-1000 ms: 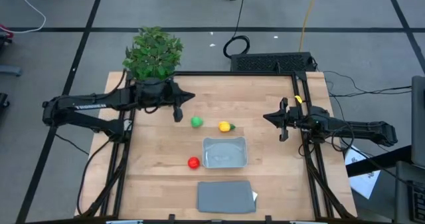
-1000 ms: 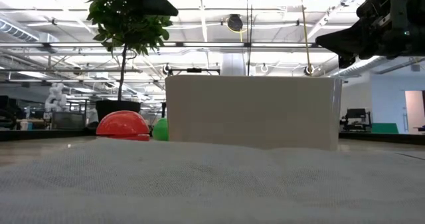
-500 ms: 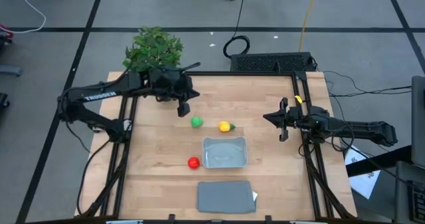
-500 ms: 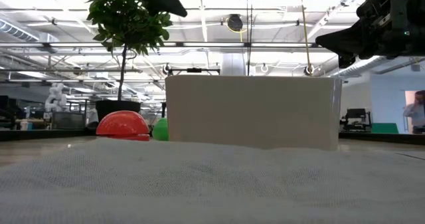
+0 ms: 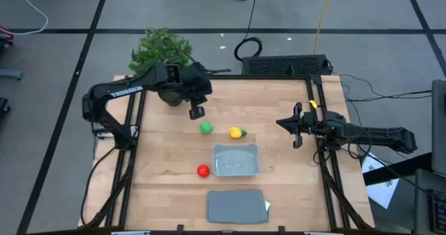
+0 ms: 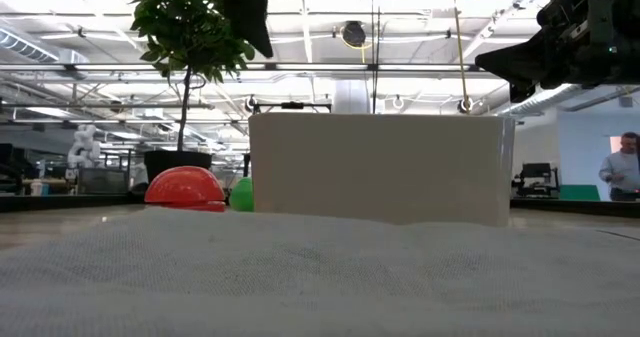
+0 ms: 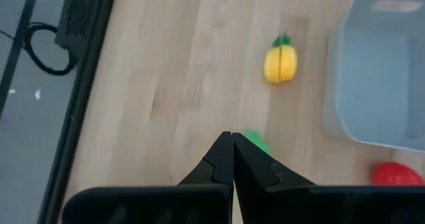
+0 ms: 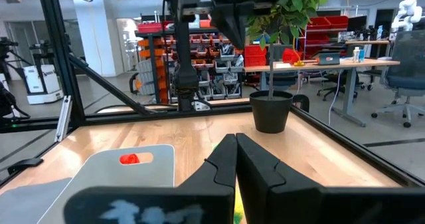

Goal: Pick and placing Produce into tupperware
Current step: Put the green pear into the gray bin

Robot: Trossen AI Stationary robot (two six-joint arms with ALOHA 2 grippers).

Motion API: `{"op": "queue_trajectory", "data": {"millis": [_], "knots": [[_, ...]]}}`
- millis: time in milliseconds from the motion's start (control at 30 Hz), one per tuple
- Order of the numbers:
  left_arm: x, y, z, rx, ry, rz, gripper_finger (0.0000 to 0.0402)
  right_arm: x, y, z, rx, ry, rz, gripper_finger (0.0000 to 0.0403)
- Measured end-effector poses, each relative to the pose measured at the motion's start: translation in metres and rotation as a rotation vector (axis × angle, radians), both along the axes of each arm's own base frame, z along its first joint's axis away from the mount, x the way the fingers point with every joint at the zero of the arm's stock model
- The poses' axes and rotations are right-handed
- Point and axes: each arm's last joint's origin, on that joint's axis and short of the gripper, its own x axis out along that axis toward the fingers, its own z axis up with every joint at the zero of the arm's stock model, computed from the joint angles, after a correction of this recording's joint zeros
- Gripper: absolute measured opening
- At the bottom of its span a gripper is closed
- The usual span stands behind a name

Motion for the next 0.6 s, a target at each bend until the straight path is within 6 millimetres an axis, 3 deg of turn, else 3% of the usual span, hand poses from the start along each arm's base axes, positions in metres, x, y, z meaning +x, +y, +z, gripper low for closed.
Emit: {"op": "queue_trajectory", "data": {"millis": [600], "knots": [[0.028, 0.012, 0.002, -0.05, 0.29, -0.048, 0.0, 0.0, 0.0, 0.0, 0.0, 0.0, 0.0, 0.0]]}}
